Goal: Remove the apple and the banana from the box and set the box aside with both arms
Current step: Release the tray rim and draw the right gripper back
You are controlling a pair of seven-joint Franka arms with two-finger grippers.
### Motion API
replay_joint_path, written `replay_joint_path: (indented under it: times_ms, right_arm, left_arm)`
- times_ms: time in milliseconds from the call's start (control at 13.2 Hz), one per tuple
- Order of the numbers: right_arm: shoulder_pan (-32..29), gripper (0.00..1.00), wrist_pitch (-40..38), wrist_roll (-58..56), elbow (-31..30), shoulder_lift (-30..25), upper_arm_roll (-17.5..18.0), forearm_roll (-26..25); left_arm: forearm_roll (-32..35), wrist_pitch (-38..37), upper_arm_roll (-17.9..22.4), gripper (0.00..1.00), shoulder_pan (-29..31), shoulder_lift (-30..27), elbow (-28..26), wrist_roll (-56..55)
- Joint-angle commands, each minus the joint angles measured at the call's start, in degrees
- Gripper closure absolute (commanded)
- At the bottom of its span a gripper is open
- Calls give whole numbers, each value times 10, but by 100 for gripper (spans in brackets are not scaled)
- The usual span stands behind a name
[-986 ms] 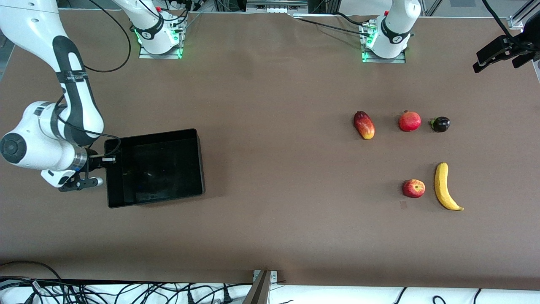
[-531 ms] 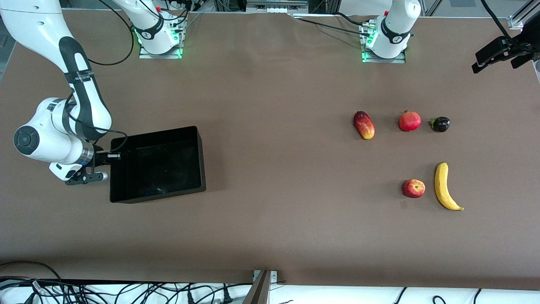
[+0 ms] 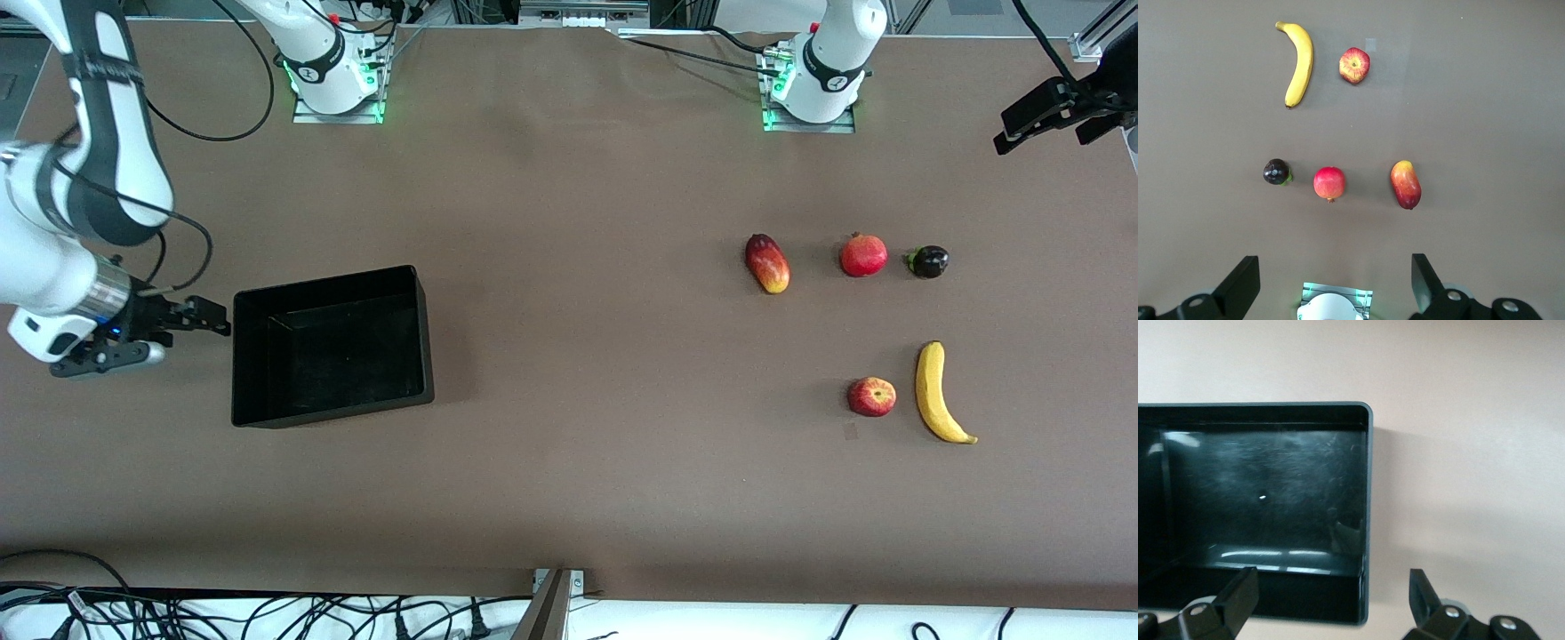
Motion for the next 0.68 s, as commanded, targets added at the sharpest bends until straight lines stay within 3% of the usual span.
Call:
replay_joint_path:
  times_ms: [0,303,607]
  right_arm:
    - [2,0,-73,18,3,-67,10,-1]
    - [8,0,-198,19,95,-90,20,-22]
    - [12,0,-213,24,116,-84,19,-27]
  left_arm:
    - [-9,-1,1,0,1,-8,-7,12]
    - [-9,-1,1,0,1,-8,-7,12]
    - [-9,4,2,0,0,-7,-7,12]
